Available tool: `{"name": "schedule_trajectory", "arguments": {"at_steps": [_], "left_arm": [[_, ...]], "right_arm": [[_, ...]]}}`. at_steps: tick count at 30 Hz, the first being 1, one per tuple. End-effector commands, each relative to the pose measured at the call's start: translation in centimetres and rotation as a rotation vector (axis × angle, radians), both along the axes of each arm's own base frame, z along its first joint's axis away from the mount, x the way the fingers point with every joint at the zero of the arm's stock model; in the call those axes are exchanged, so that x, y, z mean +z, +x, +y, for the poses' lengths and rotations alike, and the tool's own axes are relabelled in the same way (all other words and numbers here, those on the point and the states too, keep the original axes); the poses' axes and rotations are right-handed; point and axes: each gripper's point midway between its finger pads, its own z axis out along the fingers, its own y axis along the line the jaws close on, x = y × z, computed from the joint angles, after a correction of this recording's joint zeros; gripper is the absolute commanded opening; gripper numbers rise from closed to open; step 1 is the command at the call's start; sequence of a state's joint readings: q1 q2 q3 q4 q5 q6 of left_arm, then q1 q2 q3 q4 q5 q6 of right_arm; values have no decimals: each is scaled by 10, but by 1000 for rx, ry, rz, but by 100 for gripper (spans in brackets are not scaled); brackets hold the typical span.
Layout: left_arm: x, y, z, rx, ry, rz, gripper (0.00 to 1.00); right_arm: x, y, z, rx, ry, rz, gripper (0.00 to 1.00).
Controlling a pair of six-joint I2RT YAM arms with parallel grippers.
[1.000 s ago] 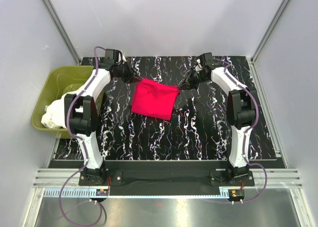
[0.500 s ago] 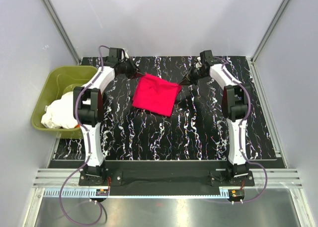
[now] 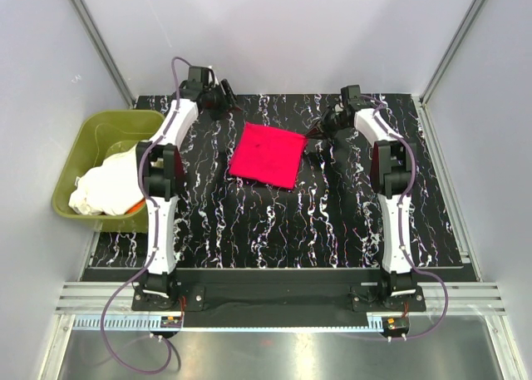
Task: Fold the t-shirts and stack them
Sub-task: Fold the tshirt
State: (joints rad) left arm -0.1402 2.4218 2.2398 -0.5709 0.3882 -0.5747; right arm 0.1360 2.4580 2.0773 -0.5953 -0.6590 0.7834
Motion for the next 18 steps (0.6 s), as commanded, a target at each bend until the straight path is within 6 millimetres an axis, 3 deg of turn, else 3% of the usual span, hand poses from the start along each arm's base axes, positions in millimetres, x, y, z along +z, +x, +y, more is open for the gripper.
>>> {"name": "schedule_trajectory", "arguments": {"at_steps": [1, 2, 4, 5, 6, 8, 9, 10, 12, 13, 14, 15, 16, 17, 18], "left_arm": [[80, -4, 10, -7, 140, -179, 64], [92, -17, 9, -20, 171, -197, 64], [95, -35, 4, -42, 179, -196, 65], [89, -53, -2, -77, 176, -191, 65], [83, -62, -4, -95, 177, -178, 64], [59, -86, -7, -152, 181, -117, 66], [51, -92, -7, -167, 185, -99, 72], [45, -97, -6, -183, 192, -89, 74], [27, -107, 2, -212, 254, -55, 75], [22, -108, 6, -213, 274, -45, 76], [19, -111, 8, -228, 291, -36, 77], [19, -110, 10, -230, 304, -32, 77], [15, -109, 11, -233, 319, -26, 77], [14, -106, 12, -240, 333, -38, 77], [10, -106, 14, -245, 342, -29, 77]], "right_arm": [[5, 27, -26, -78, -82, -54, 21], [10, 31, -31, -82, -104, -71, 26], [8, 27, -46, -106, -173, -39, 34], [21, 32, -51, -97, -202, -81, 36], [18, 24, -59, -94, -246, -41, 39], [34, 21, -64, -47, -295, -83, 50], [37, 9, -64, -20, -301, -58, 53], [29, -5, -63, 22, -300, -33, 58], [54, -20, -51, 60, -231, -80, 63], [29, -48, -44, 88, -208, 6, 65], [49, -51, -38, 93, -182, -69, 66], [49, -61, -34, 101, -168, -69, 66], [25, -86, -31, 101, -155, 9, 67], [40, -89, -18, 111, -111, -53, 69], [37, -96, -12, 112, -85, -48, 69]]}}
